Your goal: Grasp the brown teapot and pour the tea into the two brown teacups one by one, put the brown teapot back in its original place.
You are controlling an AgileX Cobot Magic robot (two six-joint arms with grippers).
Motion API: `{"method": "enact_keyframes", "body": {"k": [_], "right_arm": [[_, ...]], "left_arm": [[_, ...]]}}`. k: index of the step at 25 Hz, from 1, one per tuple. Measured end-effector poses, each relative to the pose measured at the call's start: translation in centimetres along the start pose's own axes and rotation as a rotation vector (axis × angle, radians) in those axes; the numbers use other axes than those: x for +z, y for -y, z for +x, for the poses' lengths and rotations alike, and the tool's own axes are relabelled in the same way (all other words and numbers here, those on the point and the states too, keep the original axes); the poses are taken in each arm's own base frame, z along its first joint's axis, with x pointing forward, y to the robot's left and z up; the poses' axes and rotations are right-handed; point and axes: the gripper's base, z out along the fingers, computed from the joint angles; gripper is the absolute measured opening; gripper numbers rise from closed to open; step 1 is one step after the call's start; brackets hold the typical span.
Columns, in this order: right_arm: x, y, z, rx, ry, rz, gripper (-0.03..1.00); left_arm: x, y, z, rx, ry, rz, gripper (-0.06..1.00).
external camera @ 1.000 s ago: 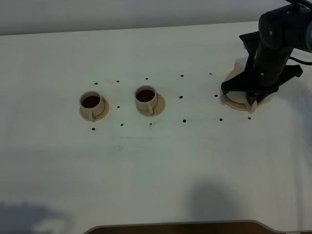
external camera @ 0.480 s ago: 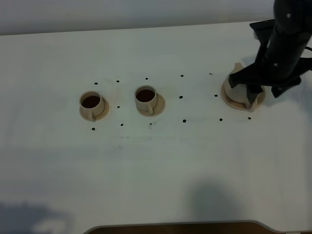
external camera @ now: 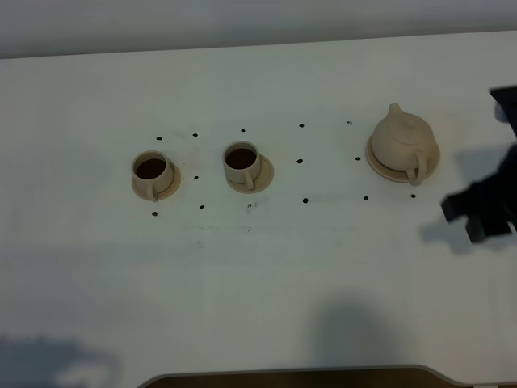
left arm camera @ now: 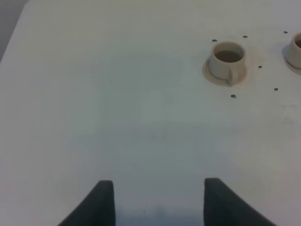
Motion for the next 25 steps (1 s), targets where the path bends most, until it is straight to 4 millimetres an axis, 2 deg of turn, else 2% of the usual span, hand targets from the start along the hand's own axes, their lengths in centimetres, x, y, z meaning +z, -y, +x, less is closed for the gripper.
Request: {"method": "enact_keyframes", "body": {"k": [8, 14, 19, 25], "right_arm": [[-1.3, 1.0, 8.5, 0.003, 0.075, -0.019, 0.5], [-2.2, 1.6, 13.4, -0.007, 0.161, -0.032, 0.5], [-3.3, 1.8, 15.3, -0.014, 0.299, -0.051, 0.5], [-3.9, 1.8, 16.0, -0.017, 0.361, -0.059, 0.5]], "left_arm": [[0.0, 0.0, 0.0, 0.0, 0.0, 0.0, 0.46], [0.0, 0.0, 0.0, 0.0, 0.0, 0.0, 0.46], [0.0, 0.0, 0.0, 0.0, 0.0, 0.0, 0.46], [0.0, 0.0, 0.0, 0.0, 0.0, 0.0, 0.46]]}}
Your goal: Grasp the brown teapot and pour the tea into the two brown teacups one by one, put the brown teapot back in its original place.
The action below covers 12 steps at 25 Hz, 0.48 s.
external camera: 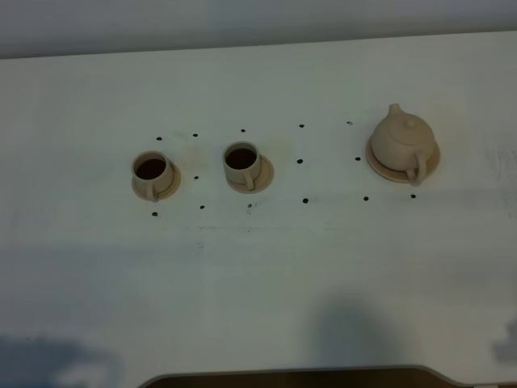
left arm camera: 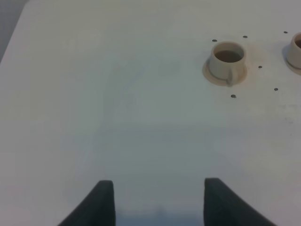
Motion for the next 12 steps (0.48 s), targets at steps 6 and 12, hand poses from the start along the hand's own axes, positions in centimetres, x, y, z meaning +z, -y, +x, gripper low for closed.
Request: {"method": "enact_keyframes", "body": {"k": [6, 12], "right_arm": [[-0.5, 0.3, 0.6, 0.03, 0.062, 0.015, 0.5], [-1.6, 1.1, 1.2, 0.141, 0.167, 0.088, 0.5]], "left_arm": [[0.0, 0.0, 0.0, 0.0, 0.0, 0.0, 0.46], [0.0, 0.0, 0.0, 0.0, 0.0, 0.0, 0.46]]}}
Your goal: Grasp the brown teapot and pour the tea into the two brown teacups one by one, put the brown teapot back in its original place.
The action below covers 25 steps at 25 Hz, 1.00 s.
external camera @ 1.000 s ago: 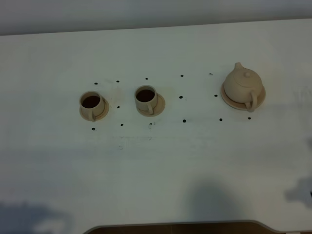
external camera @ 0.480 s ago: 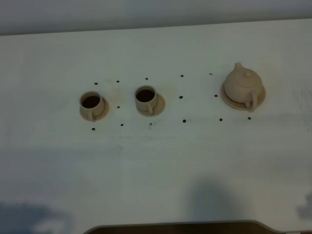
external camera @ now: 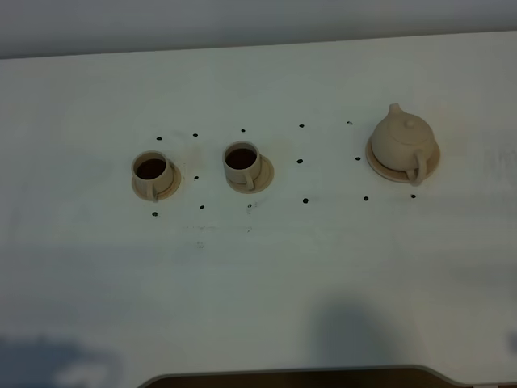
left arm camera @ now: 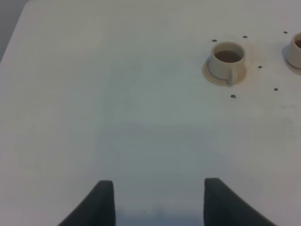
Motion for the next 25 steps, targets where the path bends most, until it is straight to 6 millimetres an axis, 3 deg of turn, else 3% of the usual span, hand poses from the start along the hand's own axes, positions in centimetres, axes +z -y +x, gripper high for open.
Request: {"method": "enact_keyframes", "body": {"k": [15, 25], "right_arm": [[-3.7, 0.2, 3.0, 0.027, 0.329, 0.027, 0.5], [-4.4, 0.2, 3.9, 0.019, 0.4, 0.019, 0.5]], "left_arm": [[0.0, 0.0, 0.0, 0.0, 0.0, 0.0, 0.46], [0.0, 0.0, 0.0, 0.0, 0.0, 0.0, 0.46]]}}
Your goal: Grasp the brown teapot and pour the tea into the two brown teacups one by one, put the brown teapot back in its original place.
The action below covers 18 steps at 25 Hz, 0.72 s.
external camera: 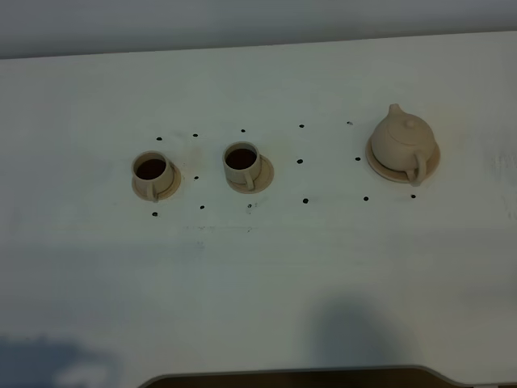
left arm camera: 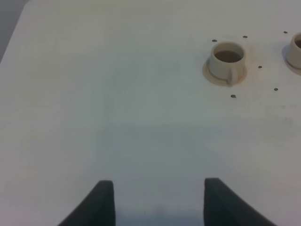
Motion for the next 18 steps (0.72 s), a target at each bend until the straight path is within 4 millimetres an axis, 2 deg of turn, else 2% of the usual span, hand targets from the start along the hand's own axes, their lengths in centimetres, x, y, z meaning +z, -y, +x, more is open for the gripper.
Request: {"method": "enact_keyframes", "body": {"k": [18], "right_arm": [[0.0, -0.19, 0.01, 0.011, -0.002, -0.021, 0.5]], "left_arm": [[0.0, 0.0, 0.0, 0.0, 0.0, 0.0, 0.46]]}}
